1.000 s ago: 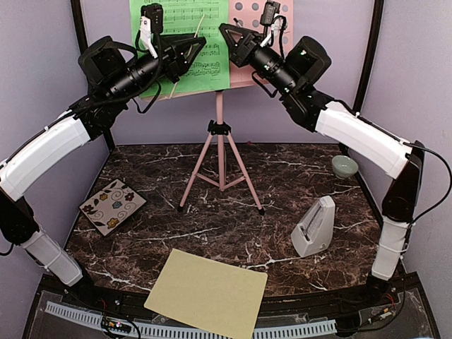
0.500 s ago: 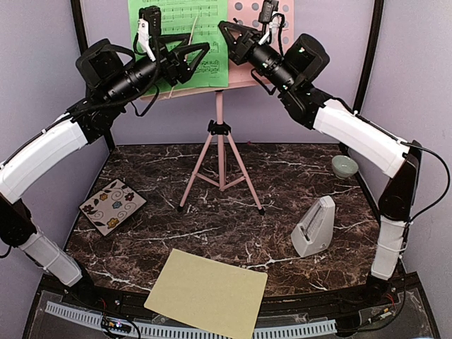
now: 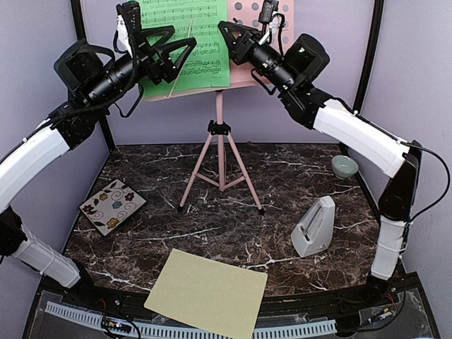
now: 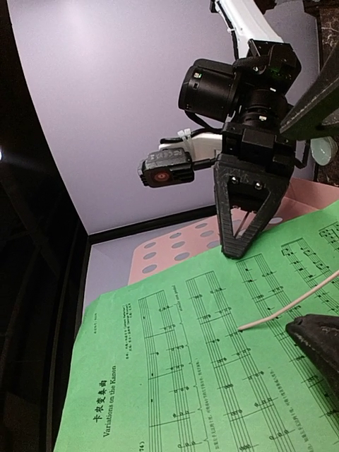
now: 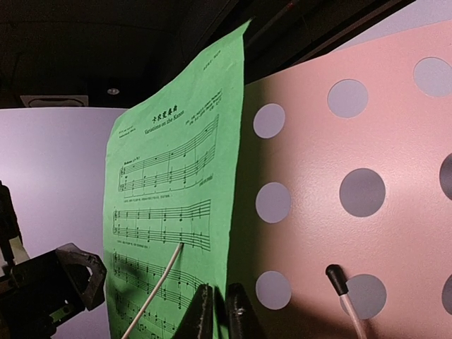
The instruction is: Set up the instrument practice props
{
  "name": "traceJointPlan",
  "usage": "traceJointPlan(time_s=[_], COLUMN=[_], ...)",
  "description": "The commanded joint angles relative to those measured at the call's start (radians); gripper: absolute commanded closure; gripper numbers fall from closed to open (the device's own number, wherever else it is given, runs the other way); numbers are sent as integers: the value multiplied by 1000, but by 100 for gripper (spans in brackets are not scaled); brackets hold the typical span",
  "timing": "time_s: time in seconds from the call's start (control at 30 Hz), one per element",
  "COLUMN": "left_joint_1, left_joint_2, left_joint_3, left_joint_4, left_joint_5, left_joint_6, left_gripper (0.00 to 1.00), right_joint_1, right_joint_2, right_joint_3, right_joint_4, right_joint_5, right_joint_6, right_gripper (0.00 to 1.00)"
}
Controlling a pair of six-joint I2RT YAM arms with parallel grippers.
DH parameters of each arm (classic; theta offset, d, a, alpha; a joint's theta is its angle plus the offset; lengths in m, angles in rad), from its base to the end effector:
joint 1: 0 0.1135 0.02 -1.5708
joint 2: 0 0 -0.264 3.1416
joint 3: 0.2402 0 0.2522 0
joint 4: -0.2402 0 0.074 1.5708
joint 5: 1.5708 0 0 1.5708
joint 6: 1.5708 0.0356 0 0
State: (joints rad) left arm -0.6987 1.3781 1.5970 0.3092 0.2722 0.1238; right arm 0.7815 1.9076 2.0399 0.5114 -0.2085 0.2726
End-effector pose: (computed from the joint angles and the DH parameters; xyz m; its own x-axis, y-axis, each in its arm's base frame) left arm 0.2152 -0.1933 0.5389 0.4813 -0.2490 -0.8404 0.7436 0.6236 0.2411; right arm 0.2995 0.3075 0.5198 0.1931 0.5627 -0.8038 -0.8915 0.4427 0.0957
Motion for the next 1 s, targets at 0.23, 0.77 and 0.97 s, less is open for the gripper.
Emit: traceJointPlan(time_s=[0.23,0.77,0.97], left_joint_1=[-3,-7,-7], left_joint_2=[-153,-431,-487], left_joint_3=[-149,-563,-756], left_joint_4=[-117,-306,-311], left_joint_5=[-26,-102,-188], left_joint_6=[37,-32,-154], left_gripper=[6,1,1], right_joint_1=[-5,-8,-9], right_joint_2=[-24,-205,-298], right_joint_3=[48,-101,-164], right_joint_4=[-40,-165,-286], right_joint_5=[9,40,35], right_joint_6=[-18,-53,-100], right_gripper=[52,11,8])
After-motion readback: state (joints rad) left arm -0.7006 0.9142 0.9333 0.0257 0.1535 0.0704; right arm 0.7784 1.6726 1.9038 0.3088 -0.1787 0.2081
